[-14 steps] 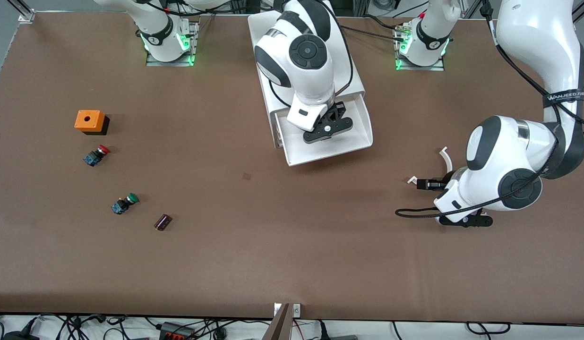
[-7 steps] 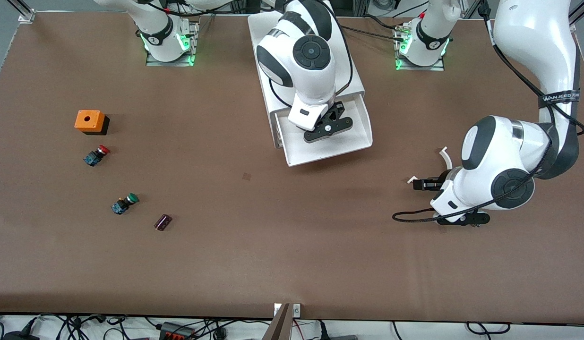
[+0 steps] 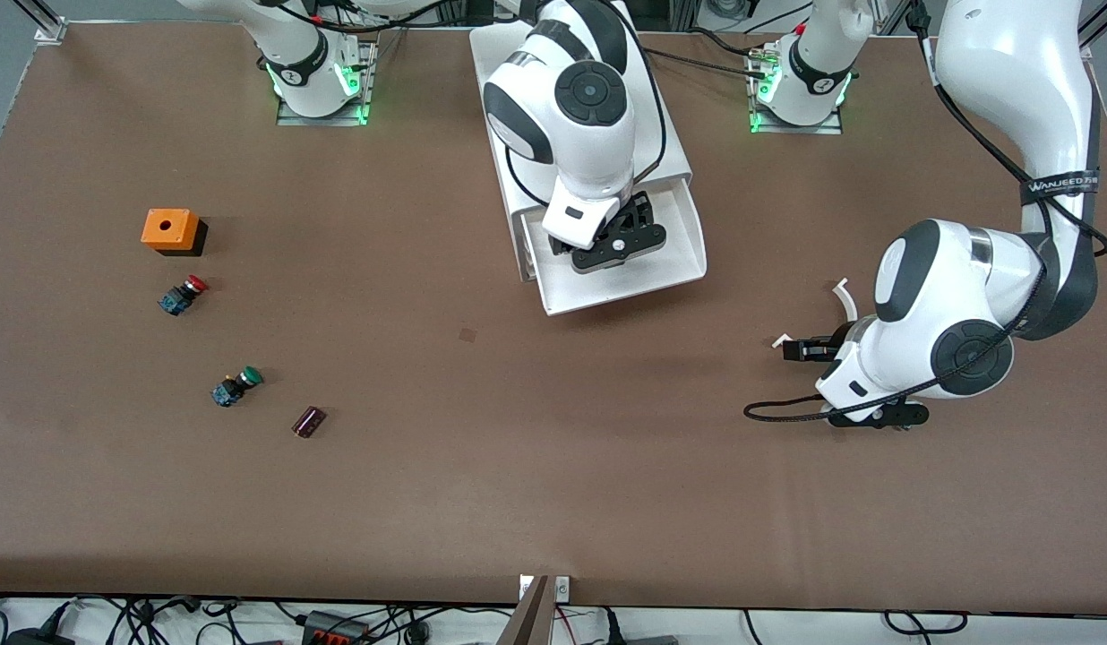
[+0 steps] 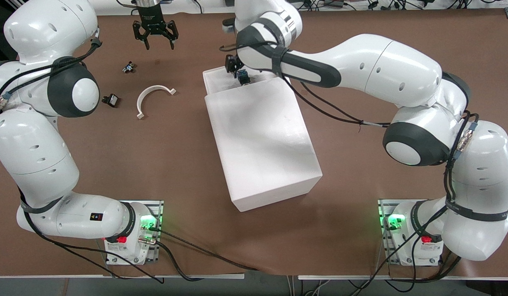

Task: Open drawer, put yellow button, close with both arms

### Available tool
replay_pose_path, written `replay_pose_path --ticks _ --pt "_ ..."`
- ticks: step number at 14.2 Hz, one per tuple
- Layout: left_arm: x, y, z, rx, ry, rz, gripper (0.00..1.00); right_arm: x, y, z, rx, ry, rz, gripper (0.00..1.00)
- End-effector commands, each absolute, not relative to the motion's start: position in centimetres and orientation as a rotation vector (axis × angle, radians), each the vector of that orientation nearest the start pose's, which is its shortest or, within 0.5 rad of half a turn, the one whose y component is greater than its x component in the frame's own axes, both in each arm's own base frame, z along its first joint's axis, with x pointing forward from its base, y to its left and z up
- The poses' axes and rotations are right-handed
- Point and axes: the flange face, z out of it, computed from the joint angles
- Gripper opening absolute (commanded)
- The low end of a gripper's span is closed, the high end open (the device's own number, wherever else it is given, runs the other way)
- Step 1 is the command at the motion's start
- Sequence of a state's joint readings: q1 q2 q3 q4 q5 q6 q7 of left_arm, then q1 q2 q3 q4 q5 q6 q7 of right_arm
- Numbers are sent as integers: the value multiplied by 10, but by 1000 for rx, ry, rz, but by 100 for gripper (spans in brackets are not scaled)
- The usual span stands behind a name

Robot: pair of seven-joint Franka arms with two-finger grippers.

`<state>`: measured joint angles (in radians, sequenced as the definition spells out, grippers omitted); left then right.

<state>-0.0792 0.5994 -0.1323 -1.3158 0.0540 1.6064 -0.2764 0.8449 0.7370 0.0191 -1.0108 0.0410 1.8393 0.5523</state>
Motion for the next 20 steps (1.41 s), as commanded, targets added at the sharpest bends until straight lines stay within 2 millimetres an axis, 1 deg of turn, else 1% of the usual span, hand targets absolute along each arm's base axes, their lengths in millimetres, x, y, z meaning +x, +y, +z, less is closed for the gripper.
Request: replay_pose_path --ticks 1,2,3,4,5,6,7,9,10,11,12,13,14,15,16,17,18,20 --pt "676 -128 395 -3145 -163 403 100 533 540 483 -3009 -327 -106 100" --pt "678 -129 403 -3176 -180 367 100 546 524 491 -3011 -286 -114 100" --pt "678 -134 407 -3186 -181 349 100 564 500 503 -3015 -230 -136 100" --pt "678 -139 409 -3187 -216 336 100 586 473 505 -3020 -174 -143 100" --pt "674 -167 413 -3199 -254 311 100 601 454 502 -3049 -146 -164 100" --pt "672 -185 413 -3194 -323 286 100 620 426 492 -3093 -113 -168 100" --pt "669 -205 414 -3195 -382 255 100 635 400 484 -3117 -101 -147 100" --pt "665 -234 415 -3209 -427 205 100 665 330 473 -3166 -118 -40 100" --pt "662 -251 415 -3217 -438 186 100 677 296 467 -3180 -214 22 100" --pt "656 -273 413 -3223 -438 163 100 688 253 464 -3195 -225 77 100" --pt "645 -299 406 -3223 -425 143 100 693 225 462 -3207 -210 98 100" --pt "634 -321 392 -3225 -425 127 100 696 195 459 -3213 -167 130 100" --pt "627 -330 379 -3229 -426 116 100 697 163 455 -3211 -153 161 100" --pt "620 -339 370 -3234 -421 101 100 696 143 452 -3209 -156 184 100" --pt "617 -341 366 -3233 -427 105 100 697 116 456 -3198 -127 201 100" --pt "614 -342 363 -3226 -423 121 100 698 100 461 -3192 -111 194 100" --pt "607 -345 357 -3215 -410 151 100 697 85 476 -3192 -96 166 100" --pt "584 -357 348 -3192 -323 254 100 694 64 496 -3191 -63 136 100"
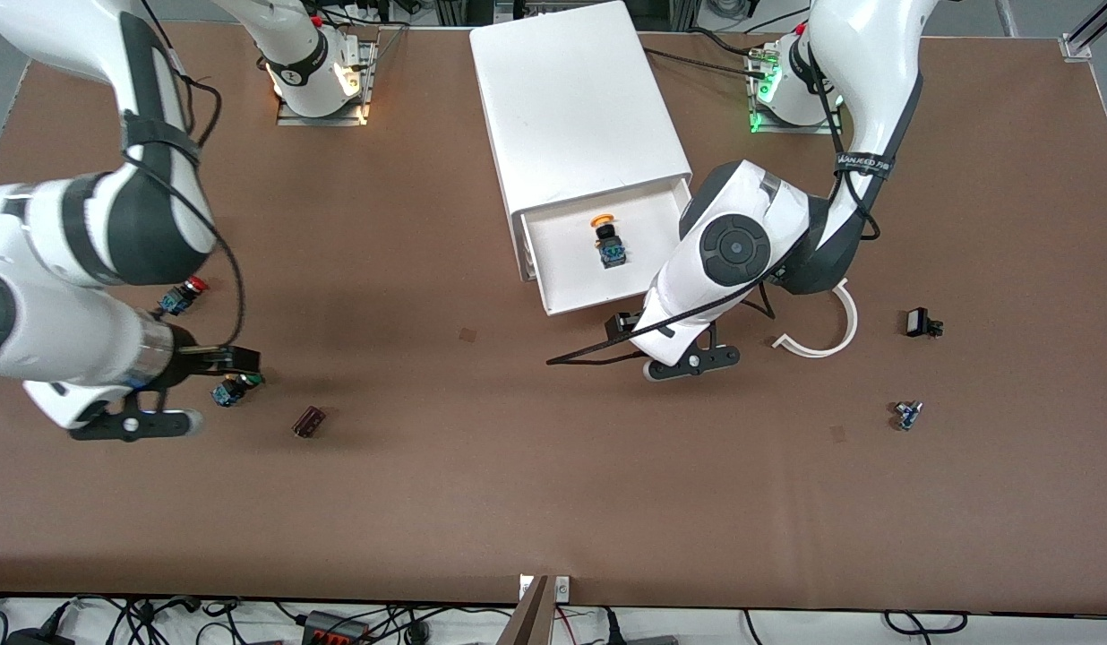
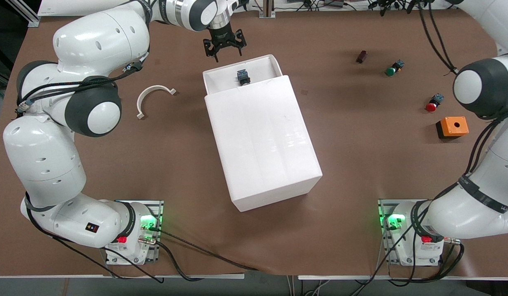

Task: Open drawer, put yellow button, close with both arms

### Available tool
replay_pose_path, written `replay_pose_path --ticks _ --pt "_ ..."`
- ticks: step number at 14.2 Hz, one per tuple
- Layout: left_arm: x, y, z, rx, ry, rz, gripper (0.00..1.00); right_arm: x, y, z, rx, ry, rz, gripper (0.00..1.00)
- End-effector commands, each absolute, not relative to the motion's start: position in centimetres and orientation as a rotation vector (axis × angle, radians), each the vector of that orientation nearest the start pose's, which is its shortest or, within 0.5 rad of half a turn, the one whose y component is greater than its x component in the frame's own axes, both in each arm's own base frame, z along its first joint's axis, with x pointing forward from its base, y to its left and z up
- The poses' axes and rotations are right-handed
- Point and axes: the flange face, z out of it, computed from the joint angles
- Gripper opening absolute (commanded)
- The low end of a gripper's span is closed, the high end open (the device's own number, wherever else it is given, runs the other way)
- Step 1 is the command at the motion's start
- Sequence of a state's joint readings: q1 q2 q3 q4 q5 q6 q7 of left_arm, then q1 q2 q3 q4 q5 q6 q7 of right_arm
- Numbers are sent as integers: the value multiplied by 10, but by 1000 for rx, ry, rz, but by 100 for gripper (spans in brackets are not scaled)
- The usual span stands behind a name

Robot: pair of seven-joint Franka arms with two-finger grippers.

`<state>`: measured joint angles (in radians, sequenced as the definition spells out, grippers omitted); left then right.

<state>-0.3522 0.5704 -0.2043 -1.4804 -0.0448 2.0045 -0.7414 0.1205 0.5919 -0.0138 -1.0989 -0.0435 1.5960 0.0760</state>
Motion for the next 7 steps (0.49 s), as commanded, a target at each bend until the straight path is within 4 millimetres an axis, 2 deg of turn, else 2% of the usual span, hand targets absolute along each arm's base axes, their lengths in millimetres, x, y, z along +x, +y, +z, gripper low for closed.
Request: replay_pose_path --ticks 1,3,5,6,7 --pt "574 -365 346 -3175 -291 311 100 689 52 511 -3189 -37 127 100" --pt "556 -382 348 -3162 -247 378 100 680 26 527 -3177 29 158 100" --pt "537 -393 354 -3131 -195 473 100 669 1 562 -3153 94 77 100" --pt "527 -398 356 -3109 -160 518 100 666 -5 568 -3155 106 67 100" --pt "516 -403 355 -3075 -121 578 100 658 -19 582 -3158 128 46 100"
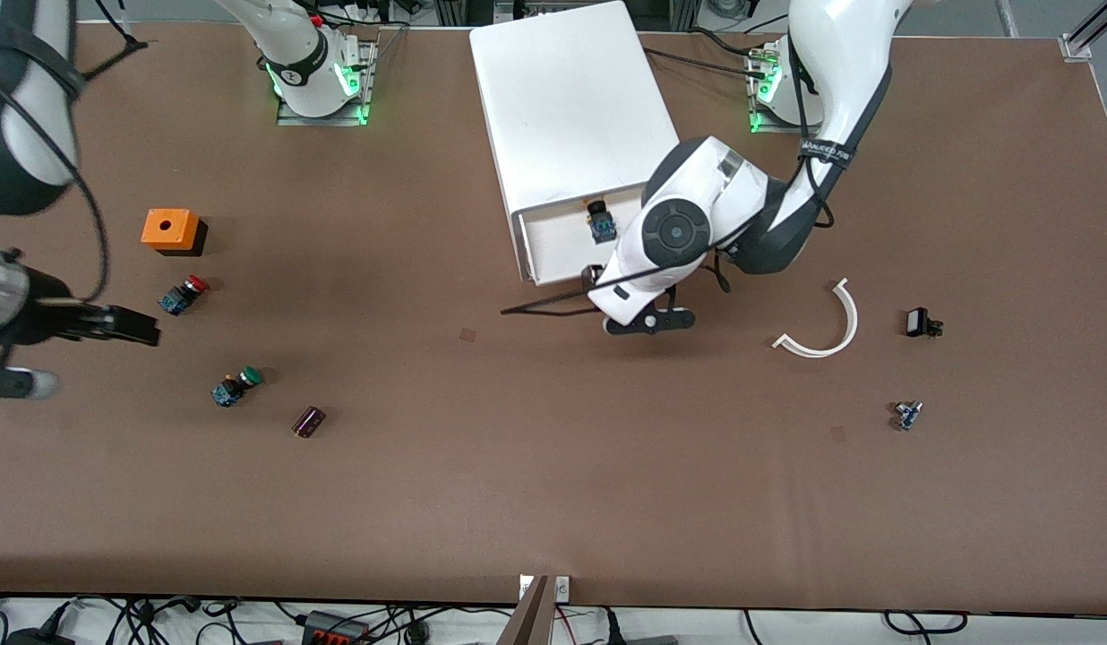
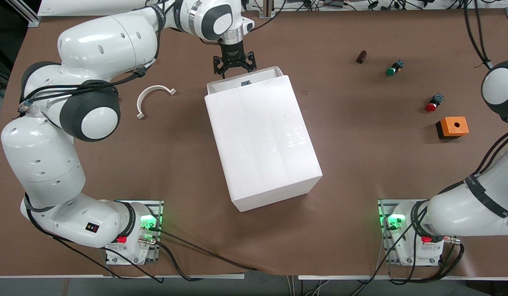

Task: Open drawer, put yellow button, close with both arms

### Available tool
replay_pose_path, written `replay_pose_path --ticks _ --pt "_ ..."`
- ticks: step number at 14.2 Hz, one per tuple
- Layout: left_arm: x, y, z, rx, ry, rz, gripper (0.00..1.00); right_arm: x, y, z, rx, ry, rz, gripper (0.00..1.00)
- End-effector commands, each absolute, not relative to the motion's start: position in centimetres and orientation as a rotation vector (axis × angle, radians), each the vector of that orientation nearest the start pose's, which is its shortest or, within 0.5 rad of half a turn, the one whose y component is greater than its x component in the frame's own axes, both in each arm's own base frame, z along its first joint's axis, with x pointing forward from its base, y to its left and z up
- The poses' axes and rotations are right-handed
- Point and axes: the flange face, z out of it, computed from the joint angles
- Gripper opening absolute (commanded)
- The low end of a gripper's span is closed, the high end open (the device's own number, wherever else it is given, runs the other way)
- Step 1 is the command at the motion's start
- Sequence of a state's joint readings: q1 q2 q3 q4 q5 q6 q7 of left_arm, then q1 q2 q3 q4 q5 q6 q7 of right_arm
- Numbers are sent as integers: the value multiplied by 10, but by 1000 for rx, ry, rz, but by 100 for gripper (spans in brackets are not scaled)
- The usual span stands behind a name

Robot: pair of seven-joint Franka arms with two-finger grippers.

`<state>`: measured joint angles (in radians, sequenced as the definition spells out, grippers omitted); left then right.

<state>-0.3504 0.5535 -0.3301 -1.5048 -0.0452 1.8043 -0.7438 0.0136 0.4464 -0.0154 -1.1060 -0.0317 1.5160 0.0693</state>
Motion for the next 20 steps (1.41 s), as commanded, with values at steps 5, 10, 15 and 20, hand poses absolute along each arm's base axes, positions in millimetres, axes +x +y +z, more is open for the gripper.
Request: replay_pose_path --ticks 5,10,15,20 --pt "484 -420 353 -3027 -69 755 100 624 -47 590 -3160 -3 39 100" --pt "474 -428 353 -3017 -76 763 100 617 -38 593 -3170 -14 13 100" --pt "537 -363 396 -3073 -188 572 100 605 -42 590 -3177 -1 6 100" --pt "611 -241 460 -3154 -74 418 100 583 -41 585 -3171 -1 20 100"
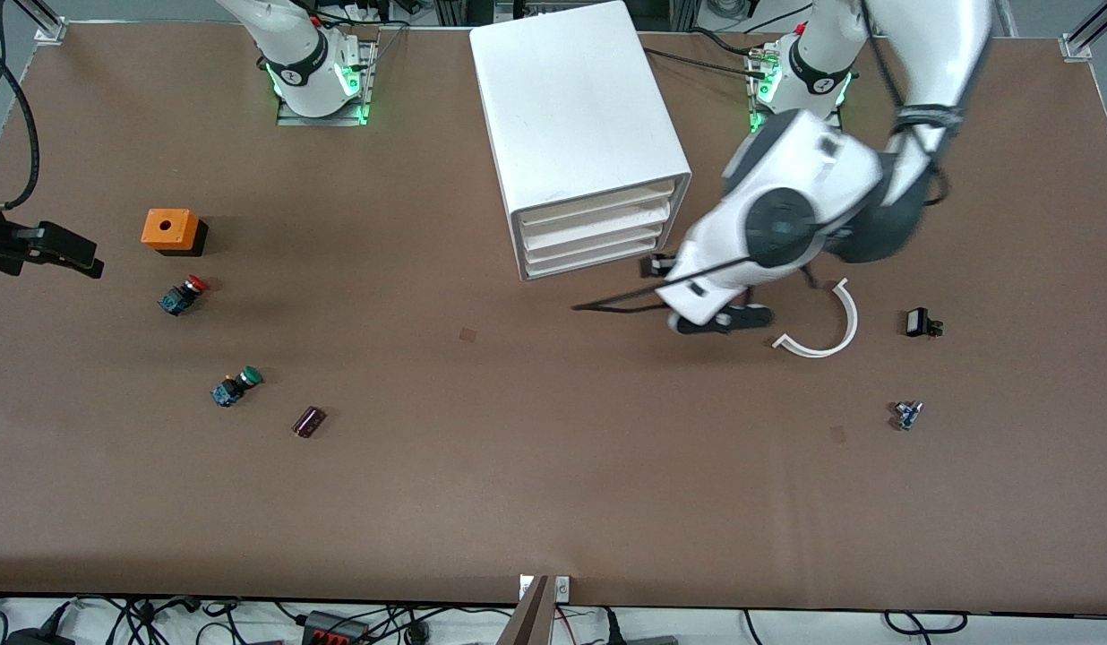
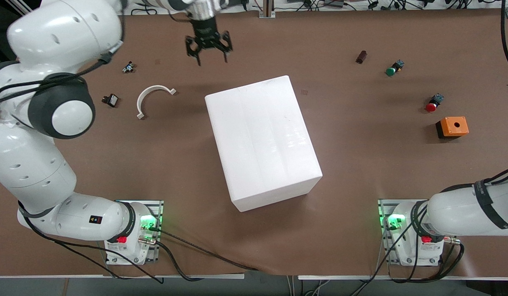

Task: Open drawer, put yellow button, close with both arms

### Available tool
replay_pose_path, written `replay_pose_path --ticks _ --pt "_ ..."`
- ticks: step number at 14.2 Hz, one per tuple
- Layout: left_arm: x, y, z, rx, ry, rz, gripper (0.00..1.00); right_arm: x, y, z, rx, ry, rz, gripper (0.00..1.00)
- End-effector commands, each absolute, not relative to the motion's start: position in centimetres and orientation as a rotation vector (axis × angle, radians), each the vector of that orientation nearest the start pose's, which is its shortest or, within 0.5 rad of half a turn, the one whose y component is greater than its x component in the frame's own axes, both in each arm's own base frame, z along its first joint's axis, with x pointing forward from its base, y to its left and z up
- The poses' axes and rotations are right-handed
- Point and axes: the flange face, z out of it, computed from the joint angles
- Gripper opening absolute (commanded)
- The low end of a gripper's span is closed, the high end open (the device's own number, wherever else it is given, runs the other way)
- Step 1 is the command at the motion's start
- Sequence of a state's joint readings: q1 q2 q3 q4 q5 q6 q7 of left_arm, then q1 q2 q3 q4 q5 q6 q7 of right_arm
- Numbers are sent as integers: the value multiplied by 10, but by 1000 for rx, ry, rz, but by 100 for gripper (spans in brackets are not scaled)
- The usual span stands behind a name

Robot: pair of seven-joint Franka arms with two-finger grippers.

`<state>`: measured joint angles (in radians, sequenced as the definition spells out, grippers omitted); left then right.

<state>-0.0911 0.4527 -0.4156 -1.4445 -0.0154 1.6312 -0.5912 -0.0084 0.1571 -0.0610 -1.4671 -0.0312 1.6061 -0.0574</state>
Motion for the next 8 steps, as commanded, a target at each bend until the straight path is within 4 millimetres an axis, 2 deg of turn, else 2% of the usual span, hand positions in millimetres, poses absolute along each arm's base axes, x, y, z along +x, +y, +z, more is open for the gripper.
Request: replay_pose_path --ticks 1,2,4,5,7,8 --pt "620 -219 483 -3136 -22 354 100 574 -41 583 -3169 -1 8 100" --pt "626 -200 512 -3119 48 277 100 568 -41 578 -3168 -2 -2 100" --pt "634 -153 537 -3125 175 276 100 557 -40 573 -3165 -8 -2 100" --pt "625 -140 561 -3115 269 227 100 557 -40 574 -3165 -8 -2 100" --pt "609 -110 583 -3093 294 192 100 558 -36 579 -3166 -22 -17 100" --pt "595 -103 586 -3106 287 210 100 558 -34 581 -3166 -27 -17 100"
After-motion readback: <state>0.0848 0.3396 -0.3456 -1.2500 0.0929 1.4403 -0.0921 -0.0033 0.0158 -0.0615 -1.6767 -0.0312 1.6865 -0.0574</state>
